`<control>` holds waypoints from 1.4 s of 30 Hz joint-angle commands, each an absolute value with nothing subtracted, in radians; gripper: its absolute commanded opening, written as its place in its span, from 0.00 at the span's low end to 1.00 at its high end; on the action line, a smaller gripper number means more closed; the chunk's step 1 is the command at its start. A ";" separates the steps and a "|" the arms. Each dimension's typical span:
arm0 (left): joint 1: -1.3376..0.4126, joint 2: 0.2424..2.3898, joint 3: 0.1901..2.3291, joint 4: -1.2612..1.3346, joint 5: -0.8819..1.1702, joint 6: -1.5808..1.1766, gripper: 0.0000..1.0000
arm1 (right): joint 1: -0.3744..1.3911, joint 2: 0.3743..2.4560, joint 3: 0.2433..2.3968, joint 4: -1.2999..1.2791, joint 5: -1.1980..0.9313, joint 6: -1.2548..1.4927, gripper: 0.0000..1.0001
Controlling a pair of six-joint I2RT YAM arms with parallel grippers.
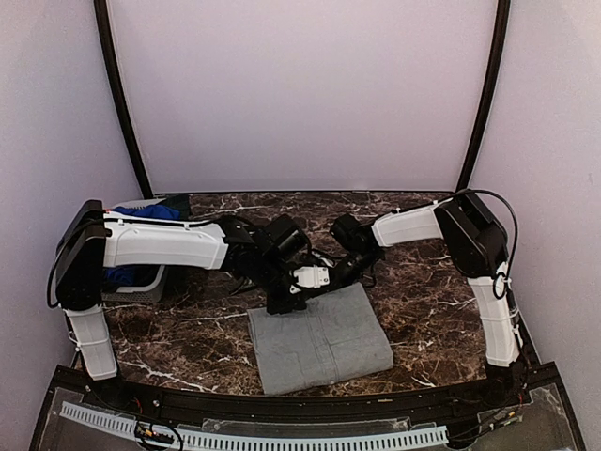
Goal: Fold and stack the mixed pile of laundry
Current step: Fold the 2/3-rectangle-folded shirt at the center of the board, then pick up the square-folded shirt from the center of the board.
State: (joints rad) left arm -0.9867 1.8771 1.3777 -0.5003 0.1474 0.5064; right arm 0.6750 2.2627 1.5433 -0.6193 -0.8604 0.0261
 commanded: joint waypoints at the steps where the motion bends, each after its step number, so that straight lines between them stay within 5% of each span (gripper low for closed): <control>1: -0.969 1.838 1.404 -0.505 0.108 0.564 0.02 | 0.689 2.276 1.528 -0.642 -0.819 0.017 0.00; 9: -0.962 1.867 1.376 -0.485 0.041 0.603 0.04 | 0.683 2.240 1.554 -0.636 -0.794 0.054 0.00; 13: -0.959 1.867 1.348 -0.460 -0.006 0.631 0.06 | 0.663 2.194 1.579 -0.635 -0.772 0.083 0.10; 22: -0.901 1.810 1.303 -0.385 -0.067 0.545 0.29 | 0.509 2.021 1.583 -0.626 -0.738 0.131 0.29; 27: -0.841 1.677 1.237 -0.350 -0.026 0.290 0.49 | 0.483 1.869 1.438 -0.565 -0.738 0.111 0.38; 34: -0.810 1.476 0.973 -0.273 0.125 -0.221 0.56 | 0.484 1.785 1.234 -0.457 -0.719 0.116 0.42; 42: -0.764 1.430 0.780 -0.208 0.202 -0.493 0.56 | 0.491 1.848 1.170 -0.383 -0.688 0.149 0.43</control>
